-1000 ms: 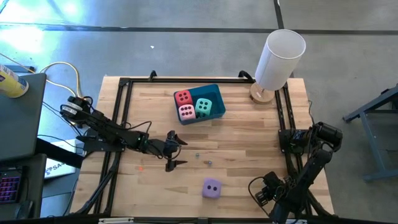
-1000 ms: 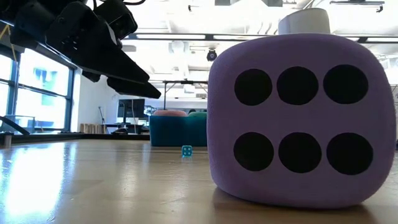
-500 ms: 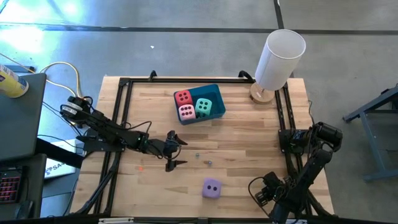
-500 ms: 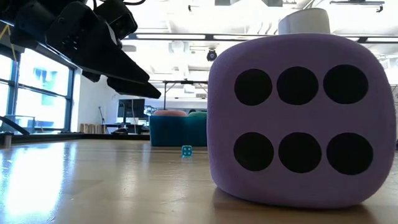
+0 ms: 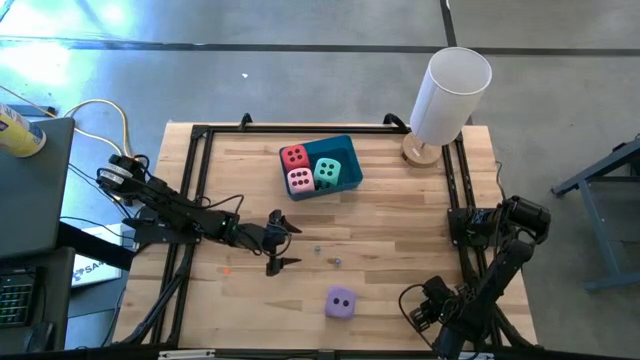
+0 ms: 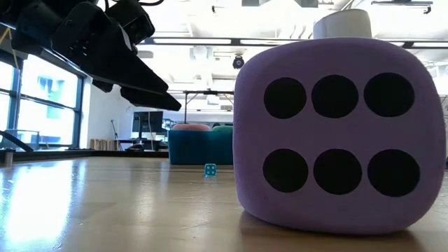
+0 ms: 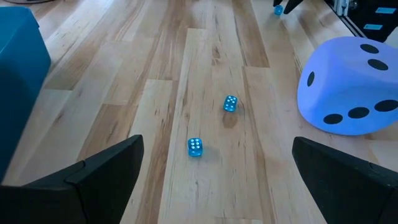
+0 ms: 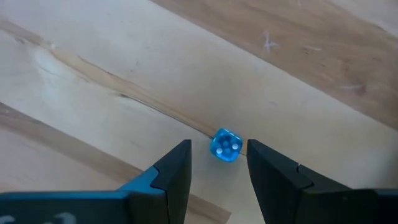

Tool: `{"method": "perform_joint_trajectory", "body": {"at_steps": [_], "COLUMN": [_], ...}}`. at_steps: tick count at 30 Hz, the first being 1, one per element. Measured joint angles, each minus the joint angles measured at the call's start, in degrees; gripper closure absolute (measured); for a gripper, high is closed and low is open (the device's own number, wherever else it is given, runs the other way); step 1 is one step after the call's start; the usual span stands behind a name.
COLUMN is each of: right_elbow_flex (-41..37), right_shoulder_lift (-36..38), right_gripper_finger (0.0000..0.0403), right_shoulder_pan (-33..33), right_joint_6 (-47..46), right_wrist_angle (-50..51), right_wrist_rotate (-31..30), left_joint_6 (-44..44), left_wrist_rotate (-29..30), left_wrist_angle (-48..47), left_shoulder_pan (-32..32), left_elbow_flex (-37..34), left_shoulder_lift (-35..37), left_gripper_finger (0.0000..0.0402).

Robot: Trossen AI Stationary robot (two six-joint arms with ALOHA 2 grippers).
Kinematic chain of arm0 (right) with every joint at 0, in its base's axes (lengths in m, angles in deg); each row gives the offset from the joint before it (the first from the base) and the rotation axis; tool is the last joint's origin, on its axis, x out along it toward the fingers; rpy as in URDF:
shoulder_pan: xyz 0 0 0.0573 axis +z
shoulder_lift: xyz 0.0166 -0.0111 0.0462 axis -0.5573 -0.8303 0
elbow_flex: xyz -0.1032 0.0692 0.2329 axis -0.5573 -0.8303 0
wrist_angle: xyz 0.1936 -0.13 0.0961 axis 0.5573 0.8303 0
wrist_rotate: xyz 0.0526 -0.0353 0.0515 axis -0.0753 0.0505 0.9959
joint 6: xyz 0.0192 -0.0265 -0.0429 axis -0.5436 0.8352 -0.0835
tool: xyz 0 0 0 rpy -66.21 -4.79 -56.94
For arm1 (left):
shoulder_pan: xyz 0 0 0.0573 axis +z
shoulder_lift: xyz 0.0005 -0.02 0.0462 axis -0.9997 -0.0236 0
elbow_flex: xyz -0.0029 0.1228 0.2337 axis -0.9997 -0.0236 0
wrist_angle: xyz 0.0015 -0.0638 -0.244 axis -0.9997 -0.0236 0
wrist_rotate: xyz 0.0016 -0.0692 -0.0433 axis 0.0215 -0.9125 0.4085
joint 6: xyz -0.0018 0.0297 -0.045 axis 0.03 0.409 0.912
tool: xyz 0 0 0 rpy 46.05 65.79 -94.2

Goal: Pick & Place Dice
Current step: Put the small blue dice into the blue bin

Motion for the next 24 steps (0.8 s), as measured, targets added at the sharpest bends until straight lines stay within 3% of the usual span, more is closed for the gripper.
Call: {"method": "perform_joint_trajectory", "body": {"at_steps": [8,14,24], "right_elbow_flex": [-0.01,-0.02,-0.01], "right_shoulder_lift": [0.0,0.0,0.0], "right_gripper_finger": [0.0257,0.0257,0.0257], "right_shoulder_pan": [-1.32,-1.28,-1.28], "right_joint_6": [1.43,1.42,1.53], "right_wrist_angle": [-0.13,0.01,0.01], "right_wrist_rotate": [0.59,4.67,2.34], "left_joint_6": [0.0,-0.37,-0.42], "left_wrist_rotate": [0.05,0.05,0.05], "left_wrist_angle": [0.0,-0.02,-0.04], "left_shoulder_pan": [-0.31,-1.25,-1.27], "left_elbow_flex": [0.0,0.0,0.02], "left_shoulder_lift": [0.0,0.0,0.01], "left_gripper_finger": [0.0002,0.0002,0.0002]}}
